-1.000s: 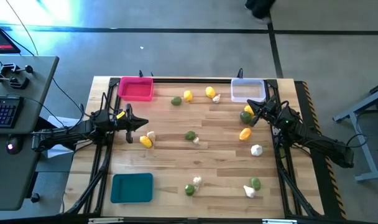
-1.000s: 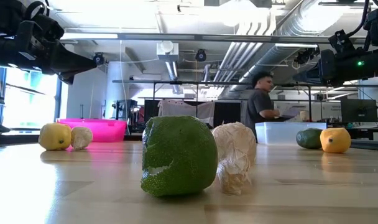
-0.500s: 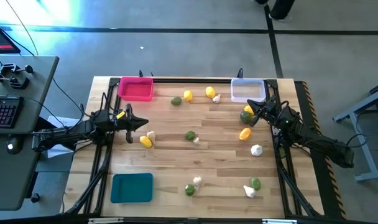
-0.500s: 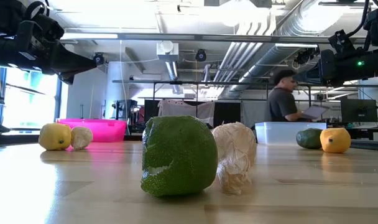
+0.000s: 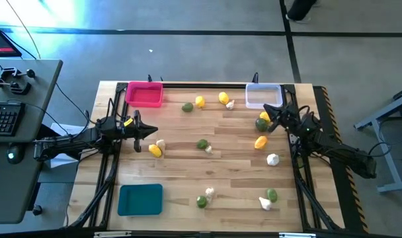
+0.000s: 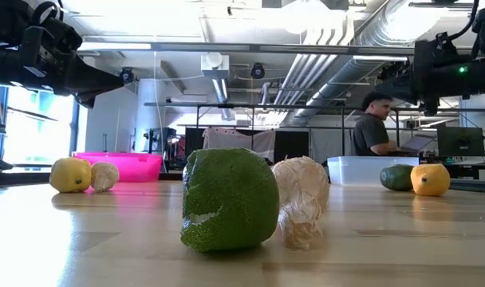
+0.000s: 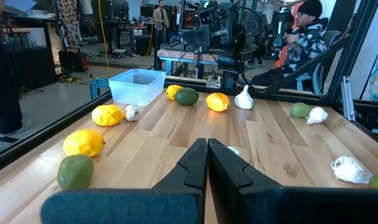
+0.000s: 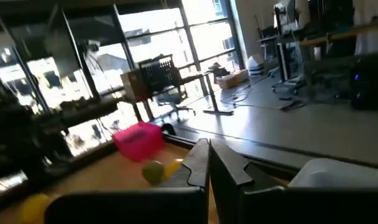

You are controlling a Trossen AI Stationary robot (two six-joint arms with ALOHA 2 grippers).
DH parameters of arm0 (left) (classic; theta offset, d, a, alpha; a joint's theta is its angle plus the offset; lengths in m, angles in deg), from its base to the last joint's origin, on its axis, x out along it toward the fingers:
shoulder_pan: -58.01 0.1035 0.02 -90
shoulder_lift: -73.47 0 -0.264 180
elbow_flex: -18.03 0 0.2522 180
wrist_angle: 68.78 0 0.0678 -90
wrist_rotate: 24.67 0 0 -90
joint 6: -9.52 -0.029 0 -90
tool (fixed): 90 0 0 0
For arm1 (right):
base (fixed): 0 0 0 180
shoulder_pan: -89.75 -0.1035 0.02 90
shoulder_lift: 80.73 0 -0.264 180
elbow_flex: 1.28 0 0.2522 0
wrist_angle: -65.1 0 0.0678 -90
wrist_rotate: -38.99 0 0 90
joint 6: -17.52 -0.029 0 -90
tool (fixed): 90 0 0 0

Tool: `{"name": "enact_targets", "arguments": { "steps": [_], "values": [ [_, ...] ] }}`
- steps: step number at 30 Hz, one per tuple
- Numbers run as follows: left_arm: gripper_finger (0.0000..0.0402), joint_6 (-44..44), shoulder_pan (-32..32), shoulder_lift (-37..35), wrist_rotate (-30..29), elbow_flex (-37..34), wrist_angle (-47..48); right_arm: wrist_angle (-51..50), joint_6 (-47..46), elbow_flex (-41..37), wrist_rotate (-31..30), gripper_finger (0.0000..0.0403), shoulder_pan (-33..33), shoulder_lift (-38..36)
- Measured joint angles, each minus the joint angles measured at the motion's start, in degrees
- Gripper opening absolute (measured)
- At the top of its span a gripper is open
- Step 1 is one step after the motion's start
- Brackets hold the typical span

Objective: Sort produce into baskets
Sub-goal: Put the center lime into the transparent bin

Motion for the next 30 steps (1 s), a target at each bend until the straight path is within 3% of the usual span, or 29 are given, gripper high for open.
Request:
{"name": "enact_targets", "arguments": {
  "steps": [8,17,24,30],
  "values": [
    [0.0000,0.00,0.01,0.00,0.00,0.00,-0.05,6.29,-2.48,0.12,9.45,0.0000,0.00,-0.02],
    [0.0000,0.00,-0.01,0.00,0.02,0.00,-0.11,-2.85,1.38,6.77,12.13,0.0000,-1.70,1.52],
    [0.0000,0.00,-0.01,-0.02,0.02,0.00,-2.04,-5.17,2.67,10.84,14.04,0.0006,-6.02,9.98],
    [0.0000,0.00,-0.01,-0.02,0.02,0.00,-1.84,-5.27,2.55,12.00,10.67,0.0063,-10.77,21.24]
  ]
}}
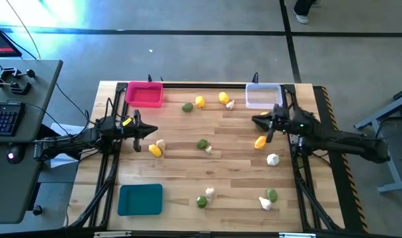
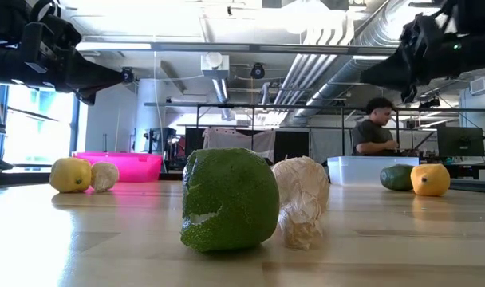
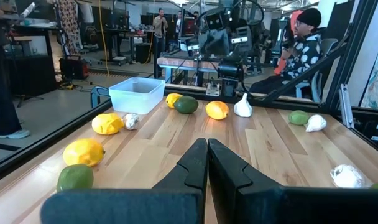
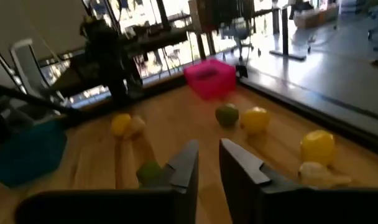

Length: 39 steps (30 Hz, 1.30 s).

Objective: Sort produce into baskets
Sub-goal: Put the center lime into the transparent bin

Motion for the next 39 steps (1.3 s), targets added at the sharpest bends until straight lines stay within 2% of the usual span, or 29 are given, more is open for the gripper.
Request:
{"name": "enact_targets", "arguments": {
  "steps": [6,13,18,21,24,33,36,39],
  "values": [
    [0.0000,0.00,0.00,0.00,0.00,0.00,0.06,-0.53,0.02,2.79,-4.70,0.0136,-3.79,11.56],
    [0.0000,0.00,0.02,0.00,-0.12,0.00,0.11,-7.56,-2.05,10.23,-5.47,0.0190,-6.01,20.60],
    [0.0000,0.00,0.07,0.00,-0.31,0.00,0.10,-12.24,-1.51,14.90,-7.80,0.0197,-6.34,25.39],
    [0.0000,0.00,0.07,0.00,-0.33,0.00,0.11,-10.91,-1.66,15.83,-5.78,0.0197,-6.34,28.64],
    [0.0000,-0.02,0.07,0.00,-0.33,0.00,0.10,-8.15,-4.45,15.88,-3.39,0.0197,-7.10,32.31],
    [0.0000,0.28,0.07,0.00,-0.35,0.00,-0.41,5.08,-4.40,15.90,-3.08,0.0197,-12.67,43.74],
    [0.0000,2.19,0.04,0.00,-0.35,0.00,-2.40,9.61,-3.41,15.90,-1.56,0.0197,-13.09,46.76],
    [0.0000,3.40,0.05,0.00,0.36,0.00,-3.31,9.77,-5.37,15.92,1.35,0.0197,-13.27,48.67]
  ]
}}
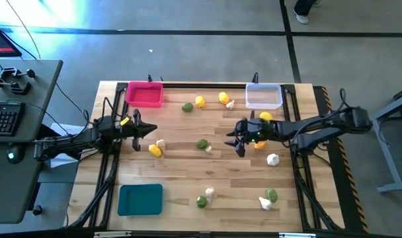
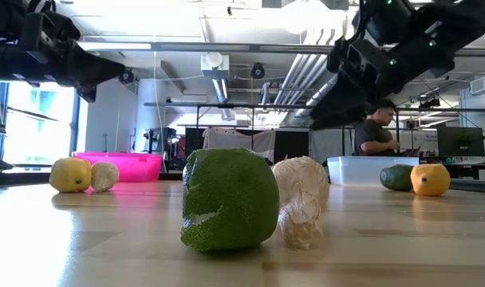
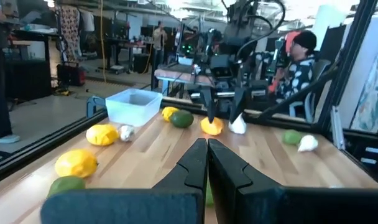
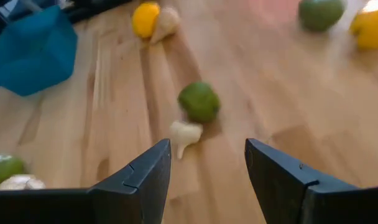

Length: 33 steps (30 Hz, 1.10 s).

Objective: Sort produce into baskets
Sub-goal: Put the center lime into the transparent bin

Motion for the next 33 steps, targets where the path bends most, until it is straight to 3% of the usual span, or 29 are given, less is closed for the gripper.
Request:
{"name": "enact_targets", "arguments": {
  "steps": [7,14,18,27,33],
  "values": [
    [0.0000,-3.71,0.01,0.35,-3.22,0.00,0.92,4.38,-1.10,0.00,-3.97,0.0197,-1.52,5.33],
    [0.0000,-9.91,0.01,0.55,-4.67,0.00,1.11,11.39,4.85,0.00,-4.03,0.0197,-2.65,12.44],
    [0.0000,-9.24,0.10,0.70,-5.71,0.02,-2.27,14.64,1.88,0.86,-2.06,0.0197,-2.76,14.84],
    [0.0000,-7.38,-0.05,0.90,-4.63,0.02,-3.23,13.64,4.72,5.51,-3.52,0.0197,-4.35,16.45],
    [0.0000,-8.66,-0.05,0.90,-4.21,0.02,-2.09,5.46,6.16,12.62,-3.39,0.0197,-4.51,16.45]
  ]
}}
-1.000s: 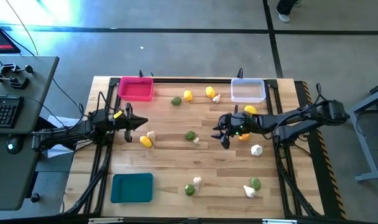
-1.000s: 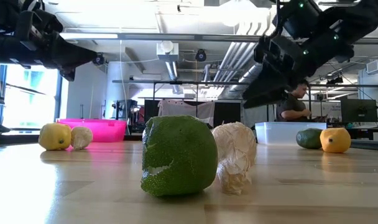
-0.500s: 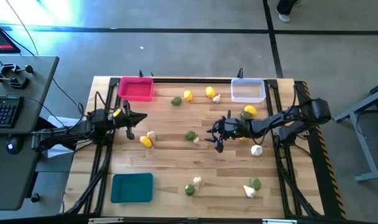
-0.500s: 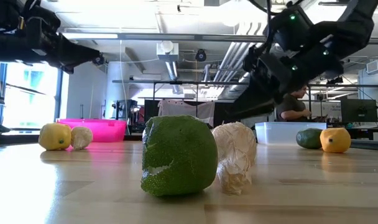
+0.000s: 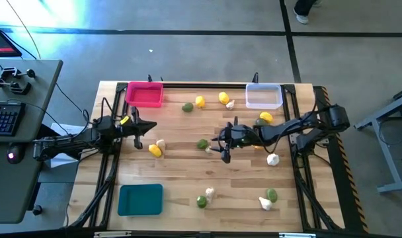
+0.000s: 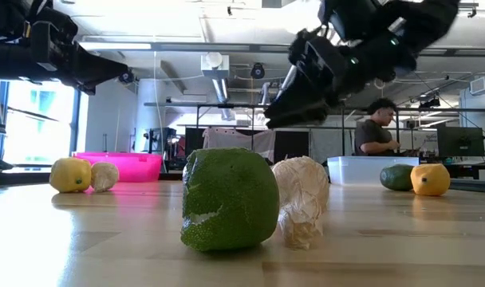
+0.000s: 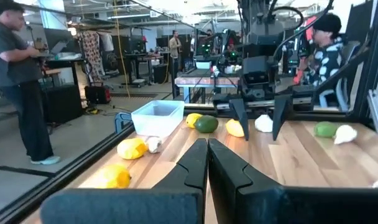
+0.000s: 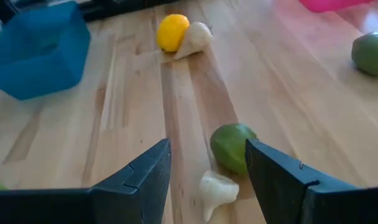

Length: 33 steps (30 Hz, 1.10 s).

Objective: Sort produce into baskets
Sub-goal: Put the center lime into the transparent bin

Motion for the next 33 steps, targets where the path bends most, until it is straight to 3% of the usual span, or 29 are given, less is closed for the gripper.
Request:
{"name": "enact_targets", "arguments": {
  "steps": [7,11,15,24,29,33],
  "values": [
    [0.0000,1.71,0.00,0.00,0.22,0.00,1.37,-12.35,3.56,10.77,-6.24,0.0197,1.17,1.68],
    [0.0000,1.73,0.00,-0.02,0.22,0.00,1.15,-17.04,3.42,17.76,-3.48,0.0197,3.29,5.70],
    [0.0000,-1.32,0.00,-0.02,0.22,0.00,1.18,-20.91,10.83,24.56,-0.32,0.0191,4.25,11.18],
    [0.0000,-0.32,0.07,-0.02,-0.70,0.00,2.44,-38.76,21.50,38.75,1.00,0.0092,6.33,19.09],
    [0.0000,0.84,0.04,0.02,-0.71,-0.02,5.99,-39.93,26.16,41.18,8.99,0.0050,8.64,19.43],
    [0.0000,5.40,-0.02,0.00,-0.24,0.00,5.22,-38.67,25.73,41.47,15.75,0.0038,11.84,19.43]
  ]
}}
